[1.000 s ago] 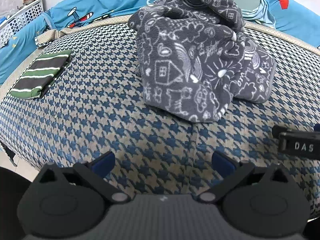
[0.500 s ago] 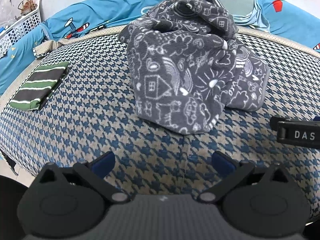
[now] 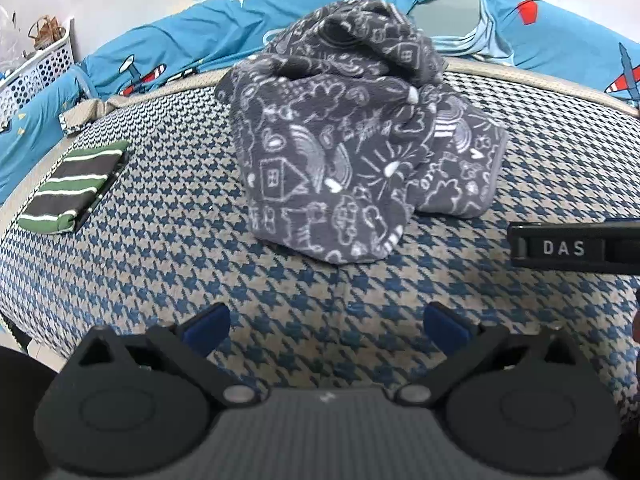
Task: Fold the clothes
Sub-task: 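Move both tools toward the grey fleece garment lying on the bed, then grasp the grey fleece edge with the right gripper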
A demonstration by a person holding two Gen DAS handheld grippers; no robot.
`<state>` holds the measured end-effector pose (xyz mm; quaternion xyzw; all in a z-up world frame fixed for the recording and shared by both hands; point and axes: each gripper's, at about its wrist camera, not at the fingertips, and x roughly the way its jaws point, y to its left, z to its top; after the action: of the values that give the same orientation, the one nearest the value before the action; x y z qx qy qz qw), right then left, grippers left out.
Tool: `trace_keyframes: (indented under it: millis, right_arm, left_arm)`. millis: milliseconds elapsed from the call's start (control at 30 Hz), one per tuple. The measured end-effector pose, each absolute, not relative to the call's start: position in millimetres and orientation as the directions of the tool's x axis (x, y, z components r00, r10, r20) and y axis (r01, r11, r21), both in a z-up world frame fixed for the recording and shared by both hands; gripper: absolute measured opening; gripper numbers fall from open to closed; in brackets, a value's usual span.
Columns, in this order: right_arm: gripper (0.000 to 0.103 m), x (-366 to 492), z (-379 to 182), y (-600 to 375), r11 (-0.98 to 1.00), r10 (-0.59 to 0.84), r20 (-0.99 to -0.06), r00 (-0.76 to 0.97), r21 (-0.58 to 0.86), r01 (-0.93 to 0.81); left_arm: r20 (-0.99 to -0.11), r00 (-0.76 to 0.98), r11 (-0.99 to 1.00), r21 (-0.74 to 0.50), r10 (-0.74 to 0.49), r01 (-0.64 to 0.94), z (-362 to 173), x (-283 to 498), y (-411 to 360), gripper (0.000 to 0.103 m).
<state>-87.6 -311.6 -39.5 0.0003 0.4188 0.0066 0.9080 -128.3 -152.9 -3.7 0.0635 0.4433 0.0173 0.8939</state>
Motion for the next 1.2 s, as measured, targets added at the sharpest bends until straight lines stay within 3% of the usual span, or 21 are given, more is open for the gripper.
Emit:
trace_keyframes:
  millis: [667,900,1033,1200]
  right_arm:
    - [0.102,-92,-31,-318,0.998,0.06,-0.745,0.664,0.059,-0.023]
    - [0.092,-87,-30,-313,0.994,0.105,-0.744,0.66,0.104,-0.04]
    - [0.092,-81,-28,-311,0.992,0.122,-0.74,0.661,0.121,-0.047]
    - [0.078,-71,-27,-309,0.99,0.134,-0.739,0.66,0.13,-0.055]
  left_arm:
    - [-0.768,0.638,0.999,0.048,0.049,-0.019,17,-119,-128,0.103]
    - [-0.753,0.656,0.999,0.021,0.044,-0.042,25,-101,-110,0.103]
    - [-0.748,0.662,0.998,0.009,0.045,-0.058,29,-85,-102,0.103]
    - [-0.726,0.686,0.997,0.002,0.052,-0.073,41,-61,-96,0.103]
